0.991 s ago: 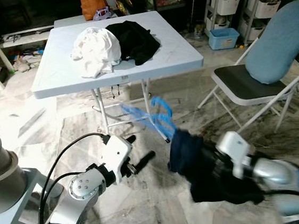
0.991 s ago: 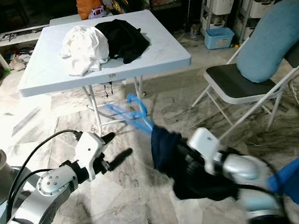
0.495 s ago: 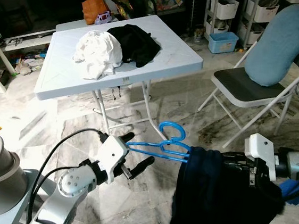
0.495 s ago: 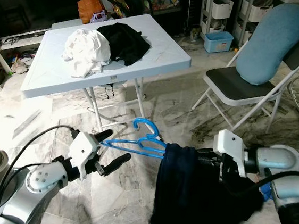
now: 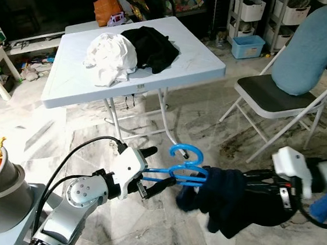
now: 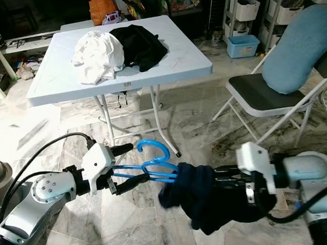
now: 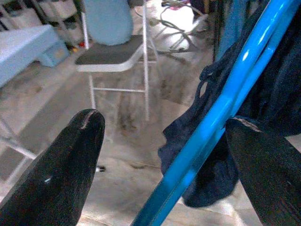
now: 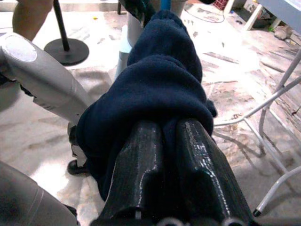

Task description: Hang hanger

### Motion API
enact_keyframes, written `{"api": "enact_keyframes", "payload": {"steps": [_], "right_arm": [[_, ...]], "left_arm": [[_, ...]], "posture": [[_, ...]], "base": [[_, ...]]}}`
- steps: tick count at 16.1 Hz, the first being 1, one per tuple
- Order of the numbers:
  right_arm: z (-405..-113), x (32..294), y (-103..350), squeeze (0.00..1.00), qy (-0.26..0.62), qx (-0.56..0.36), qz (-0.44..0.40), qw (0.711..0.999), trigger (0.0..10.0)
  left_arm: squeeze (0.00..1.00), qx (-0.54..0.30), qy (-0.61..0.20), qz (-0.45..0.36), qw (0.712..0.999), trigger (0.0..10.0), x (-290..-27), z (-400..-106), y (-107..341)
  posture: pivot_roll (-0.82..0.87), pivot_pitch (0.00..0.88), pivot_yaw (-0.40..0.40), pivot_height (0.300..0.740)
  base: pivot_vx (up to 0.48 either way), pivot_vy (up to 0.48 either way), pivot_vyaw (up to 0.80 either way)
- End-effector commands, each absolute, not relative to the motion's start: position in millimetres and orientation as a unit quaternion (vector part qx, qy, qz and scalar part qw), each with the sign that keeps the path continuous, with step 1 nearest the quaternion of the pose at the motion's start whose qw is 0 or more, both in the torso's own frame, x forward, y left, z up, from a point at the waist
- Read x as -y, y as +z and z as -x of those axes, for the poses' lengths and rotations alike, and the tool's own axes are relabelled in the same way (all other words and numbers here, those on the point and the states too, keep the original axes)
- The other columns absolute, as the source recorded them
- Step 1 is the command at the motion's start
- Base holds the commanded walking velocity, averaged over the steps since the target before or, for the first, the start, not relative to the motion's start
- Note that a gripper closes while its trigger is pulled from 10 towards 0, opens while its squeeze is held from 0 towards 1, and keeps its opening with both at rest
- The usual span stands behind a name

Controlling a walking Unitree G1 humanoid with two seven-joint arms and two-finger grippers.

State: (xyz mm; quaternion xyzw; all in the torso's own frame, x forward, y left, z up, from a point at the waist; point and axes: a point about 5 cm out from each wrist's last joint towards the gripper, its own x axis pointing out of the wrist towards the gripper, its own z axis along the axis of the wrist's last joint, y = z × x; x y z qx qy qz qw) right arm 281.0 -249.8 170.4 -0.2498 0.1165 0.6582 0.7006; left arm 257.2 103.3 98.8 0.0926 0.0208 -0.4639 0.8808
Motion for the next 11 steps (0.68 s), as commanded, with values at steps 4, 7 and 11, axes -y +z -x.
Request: {"api": "enact_keyframes", "payload": {"steps": [4, 7, 11], "right_arm": [[-281, 254, 187, 0.0, 0.667, -0.107, 0.26, 0.69, 10.0], [-281, 253, 187, 0.0, 0.671, -0.107, 0.257, 0.687, 10.0], [-279, 250, 187, 0.0, 0.681, -0.105, 0.249, 0.681, 10.0]], "left_arm": [[0.0, -0.057, -0.527, -0.055, 0.846, 0.0, -109, -253, 97], [0.0, -0.067, -0.562, -0.06, 0.822, 0.0, -107, -249, 96], [0.0, -0.051, -0.559, -0.071, 0.824, 0.0, -107, -261, 99]], "posture": [[-0.13, 0.0, 0.166, 0.74], [-0.13, 0.0, 0.165, 0.74], [-0.13, 0.0, 0.163, 0.74]], "base": [[0.0, 0.0, 0.0], [0.0, 0.0, 0.0], [0.0, 0.0, 0.0]]}}
